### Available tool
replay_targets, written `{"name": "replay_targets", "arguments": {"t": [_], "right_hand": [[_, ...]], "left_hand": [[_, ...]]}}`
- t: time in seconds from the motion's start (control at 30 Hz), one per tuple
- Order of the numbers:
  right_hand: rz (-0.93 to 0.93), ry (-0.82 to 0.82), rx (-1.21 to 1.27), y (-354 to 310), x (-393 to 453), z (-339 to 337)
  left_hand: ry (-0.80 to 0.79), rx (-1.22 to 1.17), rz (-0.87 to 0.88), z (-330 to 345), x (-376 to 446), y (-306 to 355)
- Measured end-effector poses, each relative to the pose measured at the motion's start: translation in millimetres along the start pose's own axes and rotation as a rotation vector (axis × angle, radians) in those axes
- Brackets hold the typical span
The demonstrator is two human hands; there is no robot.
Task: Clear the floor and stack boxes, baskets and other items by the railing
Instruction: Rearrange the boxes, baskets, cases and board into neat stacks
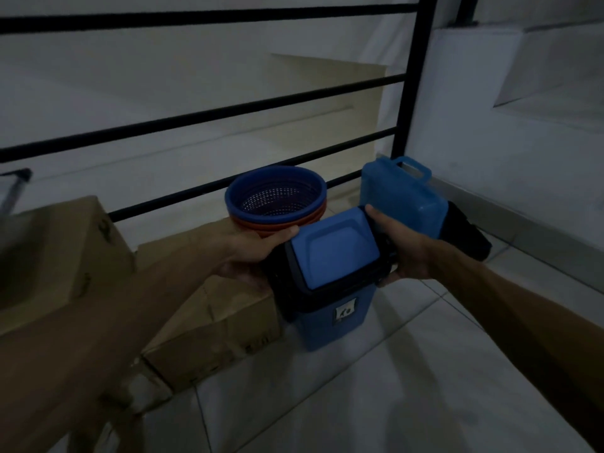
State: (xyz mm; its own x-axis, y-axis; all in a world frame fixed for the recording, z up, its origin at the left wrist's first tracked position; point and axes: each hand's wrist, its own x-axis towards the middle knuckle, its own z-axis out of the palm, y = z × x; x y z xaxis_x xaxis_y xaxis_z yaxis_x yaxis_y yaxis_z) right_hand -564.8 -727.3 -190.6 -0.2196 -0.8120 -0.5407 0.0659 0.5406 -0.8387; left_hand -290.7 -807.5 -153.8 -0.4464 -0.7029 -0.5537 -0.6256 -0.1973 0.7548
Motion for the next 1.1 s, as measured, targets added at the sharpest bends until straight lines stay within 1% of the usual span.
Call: {"name": "replay_targets", "arguments": {"t": [0.07,0.13,0.2,0.3,0.5,0.6,0.67,0.73,0.8,0.87,0.9,0.97,1.03,1.1], "right_hand": [[-0.010,0.001,0.001,1,2,3],[-0.017,0.012,0.000,2,2,5],[-0.026,0.021,0.000,3,2,7],[-0.027,0.025,0.001,4,0,10],[-0.024,0.048,0.015,7,-2,16],[-0.023,0.034,0.026,8,-8,18],[-0.021,0.017,0.014,7,-14,17],[-0.013,0.012,-0.056,4,-21,10],[-0.009,0.037,-0.155,3,-28,-4],[-0.006,0.072,-0.240,4,-39,-26],[-0.001,0.087,-0.276,6,-47,-39],[0.024,0.108,-0.341,10,-67,-67],[0.063,0.141,-0.410,16,-91,-97],[0.105,0.194,-0.480,25,-120,-126]], "left_hand": [[0.148,0.238,0.146,-5,-5,9],[0.236,0.373,0.207,-12,-4,15],[0.216,0.477,0.253,-16,-4,19],[0.134,0.638,0.228,-16,-4,24],[0.128,0.690,0.173,-20,-3,32],[0.112,0.741,0.186,-20,-2,33],[0.146,0.799,0.229,-15,-3,37],[0.294,0.849,0.344,-6,-3,44],[0.463,0.867,0.554,8,1,53],[0.523,0.845,0.772,30,5,63],[0.518,0.815,0.855,45,6,68],[0.452,0.755,0.936,82,6,79],[0.353,0.757,0.939,122,7,87],[0.201,0.766,0.932,164,2,94]]}}
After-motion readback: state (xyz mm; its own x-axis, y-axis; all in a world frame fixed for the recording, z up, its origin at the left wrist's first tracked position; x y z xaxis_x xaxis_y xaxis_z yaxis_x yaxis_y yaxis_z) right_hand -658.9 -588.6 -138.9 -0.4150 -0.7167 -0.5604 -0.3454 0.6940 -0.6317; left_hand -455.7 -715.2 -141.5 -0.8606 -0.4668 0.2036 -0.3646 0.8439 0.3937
